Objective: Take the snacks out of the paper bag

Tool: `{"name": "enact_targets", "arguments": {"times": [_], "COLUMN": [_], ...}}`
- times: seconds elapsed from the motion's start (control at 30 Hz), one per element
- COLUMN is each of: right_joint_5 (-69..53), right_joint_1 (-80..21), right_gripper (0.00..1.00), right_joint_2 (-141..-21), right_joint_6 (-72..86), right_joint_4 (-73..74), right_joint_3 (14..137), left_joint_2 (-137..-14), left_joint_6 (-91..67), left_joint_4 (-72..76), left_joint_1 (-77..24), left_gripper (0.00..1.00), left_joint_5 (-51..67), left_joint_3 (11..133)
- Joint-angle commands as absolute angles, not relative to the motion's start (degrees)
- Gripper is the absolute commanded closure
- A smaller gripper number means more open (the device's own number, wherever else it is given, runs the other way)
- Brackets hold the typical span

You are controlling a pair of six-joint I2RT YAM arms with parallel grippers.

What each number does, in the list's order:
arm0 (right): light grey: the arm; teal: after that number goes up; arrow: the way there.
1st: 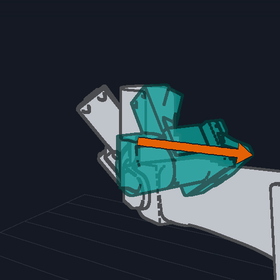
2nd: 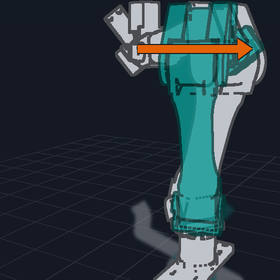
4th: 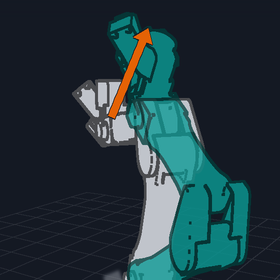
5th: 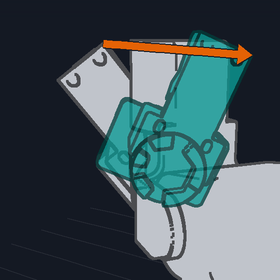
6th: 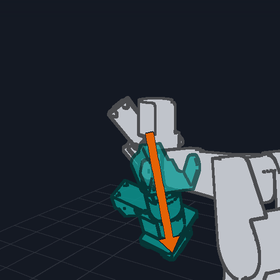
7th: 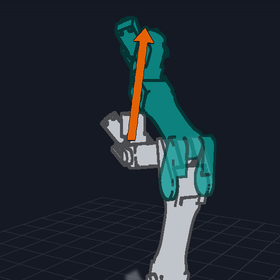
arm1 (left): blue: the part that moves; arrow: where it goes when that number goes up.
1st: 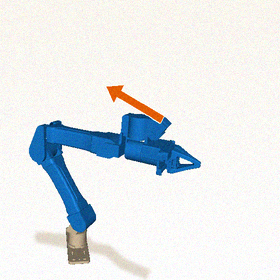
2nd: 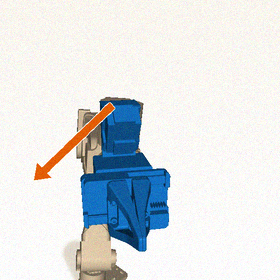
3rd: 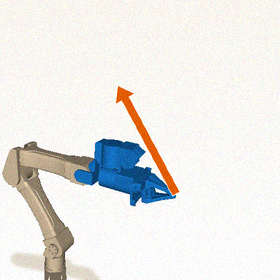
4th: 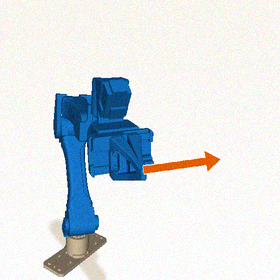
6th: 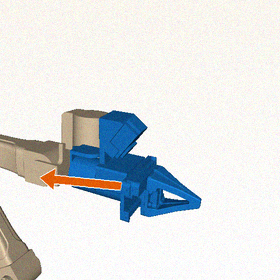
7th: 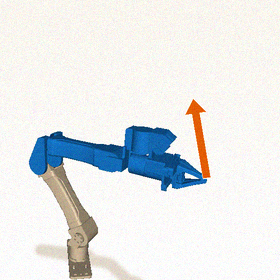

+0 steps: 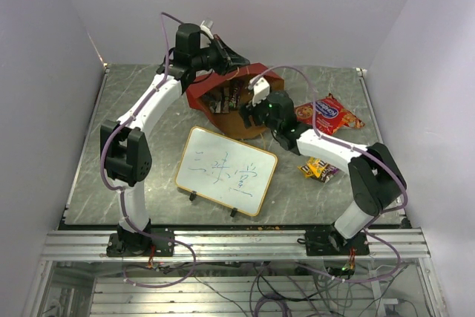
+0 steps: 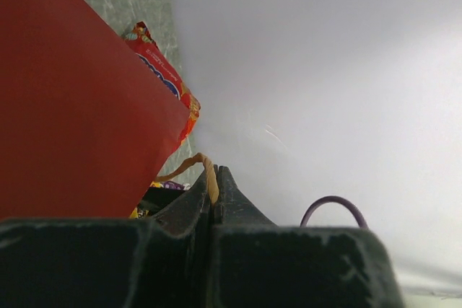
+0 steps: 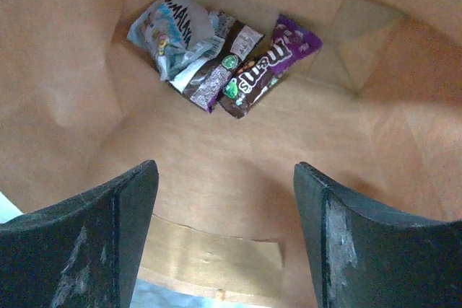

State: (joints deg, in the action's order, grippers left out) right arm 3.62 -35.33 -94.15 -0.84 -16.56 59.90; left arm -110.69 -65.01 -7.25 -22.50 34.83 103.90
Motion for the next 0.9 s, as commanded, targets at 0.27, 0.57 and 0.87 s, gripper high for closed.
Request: {"name": "enact_targets", "arguments": {"times": [0.27,0.57,0.87], "right_joint_5": [-18.3,-27.8,-29.5], "right_joint_1": [-33.1,-32.8,-31.8], "right_gripper": [0.26,0.27,0.27], "right_joint_2": [-98.1,-111.6,-123.9], "right_joint_6": [-51.0,-55.4,-67.7], "right_joint_4": [-27.4,-34.0,-26.7], "right_joint_3": [53.0,63.9,78.0], "left_joint_2": [-111.3,-111.7,-112.5], "left_joint_6": [-61.3,-59.6,-58.0], "left_joint_4": [-12.8,-15.7,-18.3], "left_joint_1": [-23.0,-23.1,-23.1], "left_gripper": [0.93,0.93,0.93], "left_joint_5": [38.1,39.3,40.6], "left_joint_3": [110.6,112.2,114.0]}}
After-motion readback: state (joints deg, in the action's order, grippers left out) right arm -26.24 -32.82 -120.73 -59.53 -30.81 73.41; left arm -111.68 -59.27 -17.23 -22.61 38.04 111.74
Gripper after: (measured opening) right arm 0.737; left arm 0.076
